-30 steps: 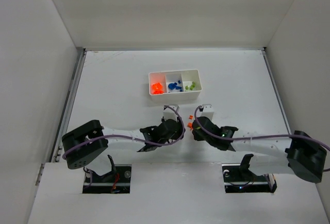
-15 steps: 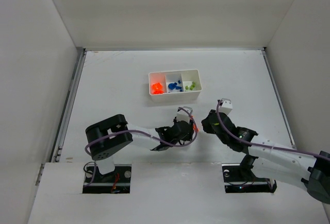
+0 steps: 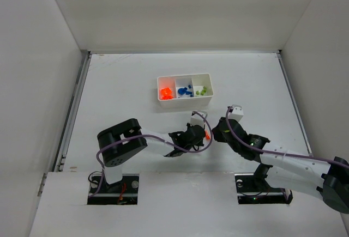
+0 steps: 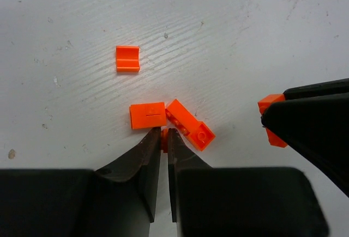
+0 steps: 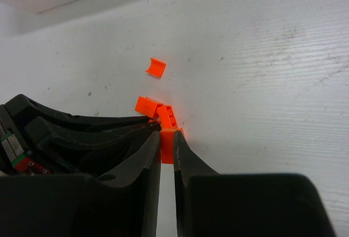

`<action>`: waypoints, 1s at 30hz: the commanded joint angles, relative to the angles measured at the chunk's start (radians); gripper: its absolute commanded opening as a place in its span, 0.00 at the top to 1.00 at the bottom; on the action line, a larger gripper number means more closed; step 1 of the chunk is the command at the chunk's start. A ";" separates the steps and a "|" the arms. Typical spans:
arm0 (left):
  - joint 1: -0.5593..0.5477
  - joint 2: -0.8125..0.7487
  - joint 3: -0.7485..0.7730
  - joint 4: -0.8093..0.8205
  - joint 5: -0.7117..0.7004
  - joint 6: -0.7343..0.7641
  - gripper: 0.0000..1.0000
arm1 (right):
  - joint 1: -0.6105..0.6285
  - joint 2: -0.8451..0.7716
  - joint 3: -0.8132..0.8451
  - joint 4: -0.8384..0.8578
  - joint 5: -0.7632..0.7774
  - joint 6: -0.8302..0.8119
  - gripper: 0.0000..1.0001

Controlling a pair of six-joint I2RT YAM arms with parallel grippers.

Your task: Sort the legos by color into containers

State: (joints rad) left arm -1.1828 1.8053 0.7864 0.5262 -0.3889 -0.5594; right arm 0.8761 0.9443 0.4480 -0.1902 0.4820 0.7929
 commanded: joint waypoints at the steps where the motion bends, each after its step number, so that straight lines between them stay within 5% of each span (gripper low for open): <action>1: 0.004 -0.006 0.010 -0.012 -0.016 0.024 0.94 | -0.007 -0.006 0.001 0.058 -0.002 -0.015 0.85; 11: 0.064 -0.377 -0.196 -0.072 -0.013 -0.059 0.95 | -0.013 0.083 0.124 0.118 -0.034 -0.083 0.85; 20: 0.277 -0.668 -0.349 -0.137 -0.007 -0.131 0.93 | -0.025 0.506 0.495 0.317 -0.152 -0.199 0.85; 30: 0.459 -0.839 -0.352 -0.181 0.001 -0.114 0.91 | -0.075 0.925 0.971 0.253 -0.154 -0.316 0.84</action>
State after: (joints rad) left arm -0.7574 0.9977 0.4191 0.3416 -0.3920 -0.6743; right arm 0.8146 1.8229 1.3167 0.0589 0.3298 0.5285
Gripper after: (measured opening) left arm 0.087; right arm 0.169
